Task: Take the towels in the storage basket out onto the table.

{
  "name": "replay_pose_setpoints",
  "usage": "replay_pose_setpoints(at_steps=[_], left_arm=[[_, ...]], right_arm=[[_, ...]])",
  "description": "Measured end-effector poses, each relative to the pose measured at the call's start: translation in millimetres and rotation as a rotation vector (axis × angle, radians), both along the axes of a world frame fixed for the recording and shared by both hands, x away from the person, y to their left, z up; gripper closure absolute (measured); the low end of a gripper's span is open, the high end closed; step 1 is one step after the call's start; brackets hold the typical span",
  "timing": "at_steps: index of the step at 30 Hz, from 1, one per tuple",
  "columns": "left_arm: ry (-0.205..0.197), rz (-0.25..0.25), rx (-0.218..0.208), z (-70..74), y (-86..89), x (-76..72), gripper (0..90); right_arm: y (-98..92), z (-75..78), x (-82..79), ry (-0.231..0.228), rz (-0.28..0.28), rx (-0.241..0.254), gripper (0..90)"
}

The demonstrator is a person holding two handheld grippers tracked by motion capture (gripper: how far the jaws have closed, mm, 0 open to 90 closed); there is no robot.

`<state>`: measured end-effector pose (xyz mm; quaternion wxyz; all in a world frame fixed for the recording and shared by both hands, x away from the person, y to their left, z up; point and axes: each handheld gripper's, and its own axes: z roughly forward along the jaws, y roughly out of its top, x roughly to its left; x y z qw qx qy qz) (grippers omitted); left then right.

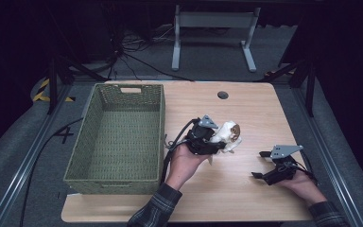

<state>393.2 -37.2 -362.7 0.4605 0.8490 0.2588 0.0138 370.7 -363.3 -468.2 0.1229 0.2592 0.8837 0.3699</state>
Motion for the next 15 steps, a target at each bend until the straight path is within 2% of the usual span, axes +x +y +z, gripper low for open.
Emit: replay_pose_setpoints(at_steps=[6, 13, 15], left_arm=[[0.022, 0.000, 0.016, -15.8, -9.3, 1.7, 71.0], [0.042, -0.022, 0.074, -39.9, -25.3, 5.5, 70.9], [0.050, -0.020, 0.073, -46.0, -27.1, 6.9, 70.7]], right_arm=[[0.0, 0.0, 0.0, 0.000, 0.000, 0.000, 7.7], [0.0, 0.1, 0.0, 0.000, 0.000, 0.000, 7.7], [-0.1, 0.0, 0.2, -0.003, 0.001, -0.001, 7.7]])
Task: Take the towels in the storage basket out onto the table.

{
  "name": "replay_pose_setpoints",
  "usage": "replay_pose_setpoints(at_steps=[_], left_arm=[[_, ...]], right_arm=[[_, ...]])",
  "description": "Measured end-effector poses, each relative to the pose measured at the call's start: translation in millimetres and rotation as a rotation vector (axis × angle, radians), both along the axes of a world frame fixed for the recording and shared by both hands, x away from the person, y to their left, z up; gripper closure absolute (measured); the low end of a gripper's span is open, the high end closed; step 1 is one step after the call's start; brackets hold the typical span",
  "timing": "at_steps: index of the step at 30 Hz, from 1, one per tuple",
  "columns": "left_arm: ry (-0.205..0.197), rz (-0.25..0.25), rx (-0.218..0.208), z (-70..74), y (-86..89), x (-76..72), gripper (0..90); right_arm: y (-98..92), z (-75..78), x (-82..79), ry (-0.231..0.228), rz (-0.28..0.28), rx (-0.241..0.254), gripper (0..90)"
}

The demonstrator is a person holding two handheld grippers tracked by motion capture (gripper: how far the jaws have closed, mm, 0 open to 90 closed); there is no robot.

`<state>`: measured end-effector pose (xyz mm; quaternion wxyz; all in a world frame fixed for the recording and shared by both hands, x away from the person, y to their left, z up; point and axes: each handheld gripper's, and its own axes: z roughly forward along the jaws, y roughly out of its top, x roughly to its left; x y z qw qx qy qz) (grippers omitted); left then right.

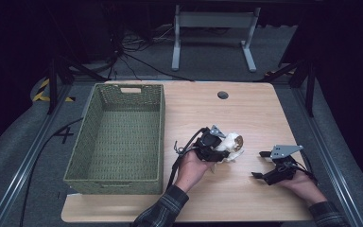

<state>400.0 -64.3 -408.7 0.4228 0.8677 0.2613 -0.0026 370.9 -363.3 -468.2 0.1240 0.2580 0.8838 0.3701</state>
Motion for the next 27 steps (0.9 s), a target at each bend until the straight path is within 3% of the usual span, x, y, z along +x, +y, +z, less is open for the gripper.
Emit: replay_pose_setpoints(at_steps=[9, 12, 14, 17, 23, 27], left_arm=[[0.033, -0.004, 0.019, -32.1, -4.4, 7.4, 69.3], [0.043, -0.010, 0.010, -36.5, -5.6, 7.5, 62.9], [0.040, -0.020, 0.014, -35.5, -5.6, 6.9, 52.0], [0.023, -0.020, 0.003, -31.3, -3.7, 4.6, 42.8], [-0.011, 0.003, -0.028, -14.6, 11.1, -2.6, 38.8], [-0.025, 0.027, -0.035, -8.9, 22.7, -8.4, 37.1]], right_arm=[[0.1, 0.0, -0.3, 0.003, -0.002, 0.000, 7.7], [0.1, 0.0, -0.2, 0.003, -0.001, 0.000, 7.6], [0.0, 0.2, 0.1, 0.005, 0.001, -0.002, 7.2], [0.0, 0.2, 0.3, 0.005, 0.001, -0.002, 7.2], [-0.2, 1.5, -0.4, 0.012, -0.013, -0.001, 10.8], [-2.5, 8.0, 0.3, 0.060, -0.019, 0.027, 20.3]])
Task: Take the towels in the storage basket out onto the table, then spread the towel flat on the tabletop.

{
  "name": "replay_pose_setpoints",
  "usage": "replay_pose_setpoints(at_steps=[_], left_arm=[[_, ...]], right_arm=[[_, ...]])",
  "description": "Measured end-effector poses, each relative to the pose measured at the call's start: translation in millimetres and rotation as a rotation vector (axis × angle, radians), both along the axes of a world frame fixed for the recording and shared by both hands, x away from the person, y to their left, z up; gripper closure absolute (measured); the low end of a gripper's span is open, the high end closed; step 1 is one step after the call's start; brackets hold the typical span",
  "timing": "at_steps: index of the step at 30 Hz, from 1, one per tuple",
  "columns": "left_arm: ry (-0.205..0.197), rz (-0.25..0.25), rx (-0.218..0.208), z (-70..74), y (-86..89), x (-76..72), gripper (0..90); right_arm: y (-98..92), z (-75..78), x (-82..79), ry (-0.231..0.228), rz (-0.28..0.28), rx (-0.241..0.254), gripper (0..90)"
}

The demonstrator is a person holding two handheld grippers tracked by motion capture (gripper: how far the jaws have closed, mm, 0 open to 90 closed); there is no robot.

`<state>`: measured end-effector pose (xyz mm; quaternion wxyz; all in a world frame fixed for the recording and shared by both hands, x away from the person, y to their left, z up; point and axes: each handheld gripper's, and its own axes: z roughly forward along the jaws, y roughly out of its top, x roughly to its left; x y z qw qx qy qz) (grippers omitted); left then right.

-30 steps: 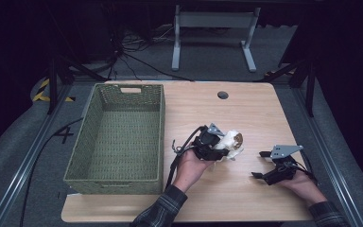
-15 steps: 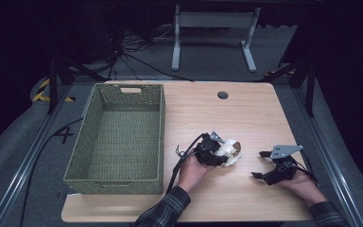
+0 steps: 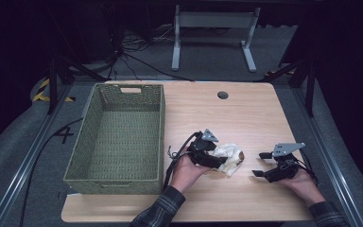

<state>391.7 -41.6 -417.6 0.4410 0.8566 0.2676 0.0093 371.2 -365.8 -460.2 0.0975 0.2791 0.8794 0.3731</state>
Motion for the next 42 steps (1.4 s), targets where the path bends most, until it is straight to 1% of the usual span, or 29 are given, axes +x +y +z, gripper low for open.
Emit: replay_pose_setpoints(at_steps=[1, 2, 4, 6, 8, 9, 11, 12, 14, 16, 18, 20, 21, 22, 24, 25, 26, 27, 29, 30, 31, 32, 33, 35, 38, 40, 41, 42], left_arm=[[0.003, 0.006, -0.010, 0.2, 2.8, -1.9, 37.1], [0.009, 0.005, -0.013, -0.1, 5.3, -3.7, 37.1], [0.008, 0.020, -0.003, -2.0, 9.4, -10.3, 37.3], [0.003, 0.023, 0.003, -3.8, 12.2, -15.3, 37.8], [0.006, 0.022, 0.006, -6.2, 13.3, -19.8, 38.1], [0.010, 0.018, 0.011, -7.3, 13.7, -21.5, 38.3], [0.005, 0.023, 0.021, -10.8, 13.5, -26.0, 38.3], [0.002, 0.019, 0.026, -12.3, 13.9, -27.2, 38.4], [0.010, 0.025, 0.023, -15.9, 14.0, -29.4, 39.0], [0.008, 0.020, 0.032, -18.1, 13.3, -30.0, 40.9], [0.004, 0.011, 0.034, -19.8, 9.8, -29.8, 43.4], [-0.001, 0.002, 0.042, -21.4, 6.4, -29.3, 49.6], [0.000, -0.006, 0.042, -22.4, 5.1, -28.2, 56.8], [-0.001, -0.004, 0.043, -23.3, 3.6, -27.5, 60.9], [-0.005, -0.008, 0.048, -22.6, 2.3, -25.2, 75.6], [-0.007, -0.006, 0.043, -21.1, 2.4, -24.0, 82.2], [-0.007, -0.001, 0.034, -19.1, 2.7, -22.5, 85.0], [-0.009, 0.002, 0.030, -17.5, 3.3, -20.9, 85.7], [-0.011, 0.012, 0.016, -13.6, 4.6, -18.5, 86.2], [-0.017, 0.017, 0.007, -11.7, 5.2, -17.1, 86.2], [-0.026, 0.023, 0.002, -9.7, 5.9, -15.9, 86.3], [-0.029, 0.028, -0.005, -7.3, 6.8, -14.2, 86.3], [-0.033, 0.032, -0.011, -5.6, 7.7, -12.3, 86.3], [-0.032, 0.050, -0.029, -2.1, 8.2, -8.7, 86.3], [-0.044, 0.064, -0.048, 3.0, 7.3, -3.8, 86.3], [-0.047, 0.075, -0.053, 5.5, 7.0, -0.8, 86.3], [-0.046, 0.081, -0.060, 6.8, 7.2, 0.7, 86.3], [-0.052, 0.085, -0.061, 8.2, 7.4, 2.6, 86.3]], right_arm=[[-0.1, 1.7, -0.1, 0.008, 0.003, 0.005, 21.9], [0.5, 3.0, -0.8, 0.004, 0.002, 0.010, 23.4], [3.0, 6.2, -3.4, 0.000, 0.015, 0.023, 26.2], [7.9, 8.6, -7.0, -0.014, 0.032, 0.028, 29.5], [12.9, 10.5, -10.3, -0.014, 0.051, 0.037, 32.0], [14.8, 11.5, -11.5, -0.016, 0.057, 0.034, 33.2], [20.8, 13.7, -14.7, -0.026, 0.076, 0.033, 36.5], [22.8, 14.6, -16.2, -0.026, 0.082, 0.040, 37.8], [28.8, 16.7, -18.9, -0.021, 0.100, 0.053, 39.9], [33.9, 17.9, -21.2, -0.015, 0.116, 0.057, 43.0], [37.0, 16.6, -22.4, -0.004, 0.129, 0.077, 44.4], [39.4, 14.3, -22.5, 0.016, 0.142, 0.077, 46.8], [40.0, 13.8, -22.6, 0.018, 0.144, 0.078, 47.5], [40.8, 13.5, -22.7, 0.022, 0.146, 0.083, 48.3], [42.7, 12.9, -23.1, 0.030, 0.153, 0.096, 50.2], [44.6, 13.3, -23.6, 0.033, 0.156, 0.086, 50.7], [47.9, 14.0, -24.6, 0.023, 0.161, 0.068, 51.2], [51.4, 14.5, -25.9, 0.012, 0.170, 0.059, 51.5], [56.4, 14.1, -26.8, 0.013, 0.179, 0.068, 52.1], [58.8, 13.3, -26.3, 0.020, 0.178, 0.074, 52.1], [61.3, 13.2, -25.4, 0.022, 0.175, 0.055, 52.3], [63.2, 13.0, -25.0, 0.012, 0.177, 0.049, 53.0], [64.9, 13.2, -24.3, 0.017, 0.174, 0.055, 53.3], [67.8, 14.3, -23.4, 0.009, 0.175, 0.048, 53.8], [71.3, 13.6, -20.3, 0.018, 0.171, 0.072, 55.3], [72.7, 13.2, -17.9, 0.018, 0.168, 0.076, 56.1], [74.3, 13.8, -16.6, 0.019, 0.165, 0.066, 56.1], [76.4, 14.6, -16.1, 0.006, 0.166, 0.056, 56.5]])
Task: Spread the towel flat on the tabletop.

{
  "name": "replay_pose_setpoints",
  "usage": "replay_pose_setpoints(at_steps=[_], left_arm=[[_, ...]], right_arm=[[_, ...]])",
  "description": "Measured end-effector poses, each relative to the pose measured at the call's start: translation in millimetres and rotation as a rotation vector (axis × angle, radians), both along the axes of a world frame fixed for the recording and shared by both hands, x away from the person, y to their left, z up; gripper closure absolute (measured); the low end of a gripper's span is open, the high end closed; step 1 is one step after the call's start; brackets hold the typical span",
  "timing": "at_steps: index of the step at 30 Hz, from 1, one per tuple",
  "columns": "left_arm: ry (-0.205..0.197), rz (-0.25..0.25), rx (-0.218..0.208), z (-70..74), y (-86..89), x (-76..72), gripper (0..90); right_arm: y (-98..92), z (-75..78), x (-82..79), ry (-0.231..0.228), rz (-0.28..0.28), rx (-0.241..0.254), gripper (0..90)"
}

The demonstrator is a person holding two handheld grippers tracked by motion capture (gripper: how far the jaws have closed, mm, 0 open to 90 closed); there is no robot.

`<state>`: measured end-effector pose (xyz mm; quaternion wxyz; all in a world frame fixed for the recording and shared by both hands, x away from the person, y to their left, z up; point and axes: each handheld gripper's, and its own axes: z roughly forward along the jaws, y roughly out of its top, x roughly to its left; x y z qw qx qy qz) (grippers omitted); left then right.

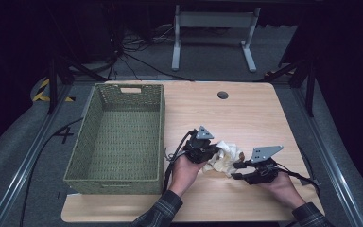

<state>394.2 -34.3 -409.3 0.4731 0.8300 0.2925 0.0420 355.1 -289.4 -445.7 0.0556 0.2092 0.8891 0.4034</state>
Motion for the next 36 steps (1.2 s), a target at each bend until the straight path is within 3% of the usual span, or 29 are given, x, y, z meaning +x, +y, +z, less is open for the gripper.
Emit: replay_pose_setpoints(at_steps=[6, 14, 16, 22, 31, 36], left_arm=[[-0.001, 0.035, 0.002, -1.6, 2.4, 4.7, 86.3], [0.016, 0.058, 0.018, -10.6, 3.3, 9.7, 86.3], [0.014, 0.062, 0.020, -11.3, 3.4, 9.8, 86.3], [0.018, 0.069, 0.023, -13.8, 4.4, 10.6, 86.3], [0.029, 0.068, 0.026, -16.6, 6.0, 10.8, 86.3], [0.027, 0.078, 0.026, -16.3, 7.5, 9.7, 86.3]], right_arm=[[18.1, 1.0, 0.8, -0.023, 0.031, -0.011, 59.1], [36.5, 6.3, 7.7, -0.043, 0.057, 0.043, 61.0], [41.6, 4.8, 11.2, -0.047, 0.052, 0.007, 61.0], [54.1, -6.0, 19.1, -0.053, 0.048, -0.010, 63.8], [54.1, -11.4, 22.7, -0.067, 0.014, -0.035, 86.9], [50.5, -6.6, 21.0, -0.056, 0.021, -0.034, 88.1]])
